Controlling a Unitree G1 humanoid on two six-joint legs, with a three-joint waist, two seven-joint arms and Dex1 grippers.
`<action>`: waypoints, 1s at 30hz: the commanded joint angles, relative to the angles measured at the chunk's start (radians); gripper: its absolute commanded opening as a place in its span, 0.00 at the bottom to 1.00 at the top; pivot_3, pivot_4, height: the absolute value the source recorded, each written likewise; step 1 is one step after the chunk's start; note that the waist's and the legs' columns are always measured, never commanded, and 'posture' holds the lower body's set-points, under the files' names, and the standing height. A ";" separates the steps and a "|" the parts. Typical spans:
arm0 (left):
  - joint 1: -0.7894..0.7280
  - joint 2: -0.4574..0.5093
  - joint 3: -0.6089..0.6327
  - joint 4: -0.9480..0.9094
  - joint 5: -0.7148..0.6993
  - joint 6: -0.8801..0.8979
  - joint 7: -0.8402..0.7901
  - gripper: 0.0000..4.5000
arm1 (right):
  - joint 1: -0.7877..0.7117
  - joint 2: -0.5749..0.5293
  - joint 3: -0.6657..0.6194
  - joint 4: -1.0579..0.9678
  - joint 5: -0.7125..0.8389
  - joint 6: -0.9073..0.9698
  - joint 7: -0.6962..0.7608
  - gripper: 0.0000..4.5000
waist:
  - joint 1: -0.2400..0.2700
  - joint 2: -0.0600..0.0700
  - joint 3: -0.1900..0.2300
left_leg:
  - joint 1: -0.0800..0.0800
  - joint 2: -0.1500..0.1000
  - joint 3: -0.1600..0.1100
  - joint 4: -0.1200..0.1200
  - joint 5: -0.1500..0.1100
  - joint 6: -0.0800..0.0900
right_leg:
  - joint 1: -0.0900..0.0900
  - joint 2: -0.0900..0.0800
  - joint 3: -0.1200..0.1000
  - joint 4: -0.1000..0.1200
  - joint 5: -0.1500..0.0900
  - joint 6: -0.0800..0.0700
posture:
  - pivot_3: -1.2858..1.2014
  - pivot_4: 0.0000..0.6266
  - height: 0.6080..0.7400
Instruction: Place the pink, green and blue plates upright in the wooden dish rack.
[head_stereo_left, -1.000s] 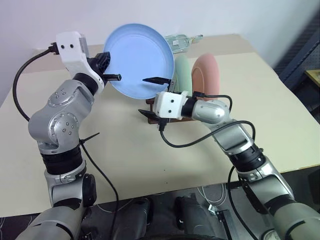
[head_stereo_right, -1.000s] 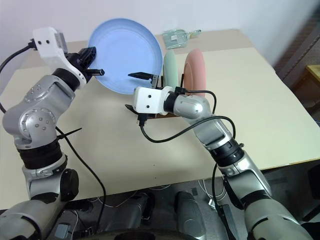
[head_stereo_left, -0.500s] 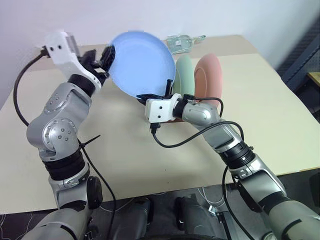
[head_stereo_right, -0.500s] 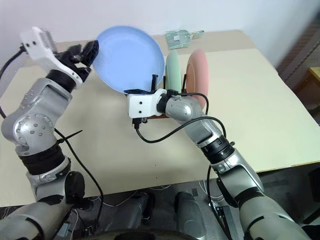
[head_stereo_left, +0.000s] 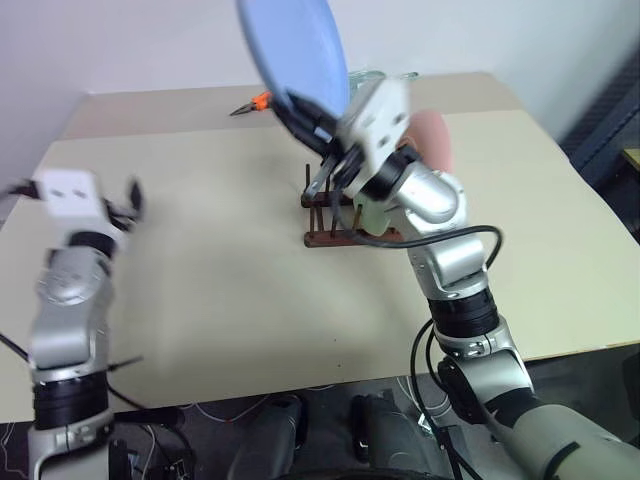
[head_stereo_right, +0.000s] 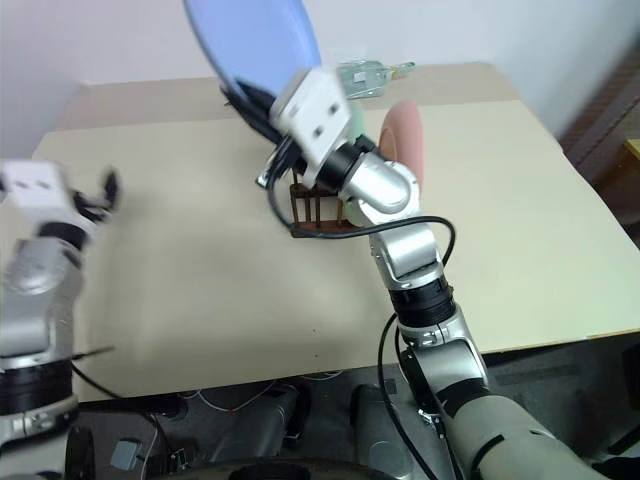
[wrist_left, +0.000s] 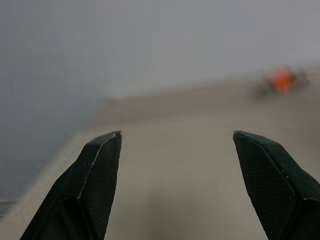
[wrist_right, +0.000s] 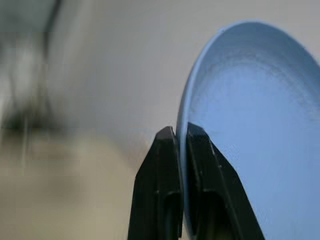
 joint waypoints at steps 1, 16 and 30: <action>0.054 -0.041 -0.089 -0.073 0.014 -0.080 -0.073 0.81 | 0.031 0.036 -0.098 -0.157 0.315 0.252 -0.058 0.00 | 0.002 0.000 0.000 | 0.000 0.000 -0.001 0.000 0.000 0.000 | 0.000 0.000 0.000 0.000 0.000 0.000 | 0.52 0.24 0.90; 0.213 -0.102 -0.286 -0.144 0.008 -0.161 -0.297 0.81 | 0.143 0.176 -0.224 -0.129 0.641 0.518 -0.446 0.00 | -0.024 0.005 -0.001 | 0.000 0.001 0.002 -0.006 0.000 0.000 | -0.003 -0.001 0.002 0.001 -0.001 -0.002 | 0.52 0.24 0.90; 0.208 -0.112 -0.314 -0.146 0.043 -0.155 -0.311 0.82 | 0.065 0.046 -0.141 -0.017 0.465 0.501 -0.404 0.77 | -0.024 0.006 -0.001 | 0.000 0.001 0.002 -0.006 0.001 0.001 | -0.005 -0.001 0.002 0.001 -0.001 -0.002 | 0.52 0.24 0.90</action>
